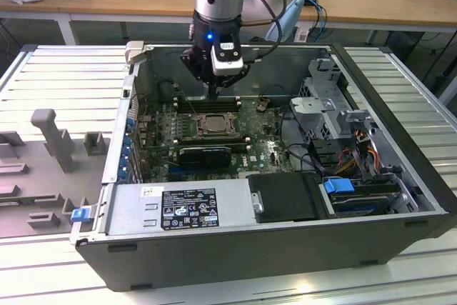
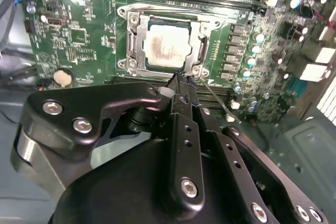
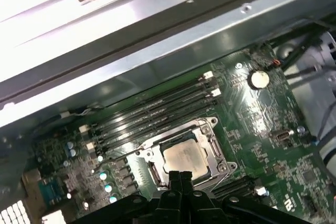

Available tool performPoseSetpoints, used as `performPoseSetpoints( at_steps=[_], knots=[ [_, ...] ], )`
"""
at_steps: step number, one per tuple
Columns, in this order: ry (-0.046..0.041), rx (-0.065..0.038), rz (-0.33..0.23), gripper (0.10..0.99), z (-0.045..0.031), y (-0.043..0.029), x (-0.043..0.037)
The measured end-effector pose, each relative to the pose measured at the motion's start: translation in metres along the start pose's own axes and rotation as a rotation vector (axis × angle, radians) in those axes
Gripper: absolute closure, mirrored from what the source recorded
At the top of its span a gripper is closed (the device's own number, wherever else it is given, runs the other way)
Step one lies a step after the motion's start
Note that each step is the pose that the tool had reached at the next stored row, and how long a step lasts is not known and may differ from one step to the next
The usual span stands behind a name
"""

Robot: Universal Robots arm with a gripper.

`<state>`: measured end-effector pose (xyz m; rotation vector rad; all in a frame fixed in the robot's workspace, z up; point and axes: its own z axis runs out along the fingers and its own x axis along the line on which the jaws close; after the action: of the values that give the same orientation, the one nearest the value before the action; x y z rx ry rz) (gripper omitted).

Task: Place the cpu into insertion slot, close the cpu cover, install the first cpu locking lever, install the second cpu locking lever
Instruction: 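Install the first cpu locking lever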

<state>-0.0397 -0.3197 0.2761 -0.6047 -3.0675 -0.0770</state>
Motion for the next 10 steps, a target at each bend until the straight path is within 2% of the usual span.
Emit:
performPoseSetpoints(
  at_steps=[10],
  knots=[
    [0.0045,0.002,-0.099,0.98,0.0002,-0.0008,0.0019]
  ],
)
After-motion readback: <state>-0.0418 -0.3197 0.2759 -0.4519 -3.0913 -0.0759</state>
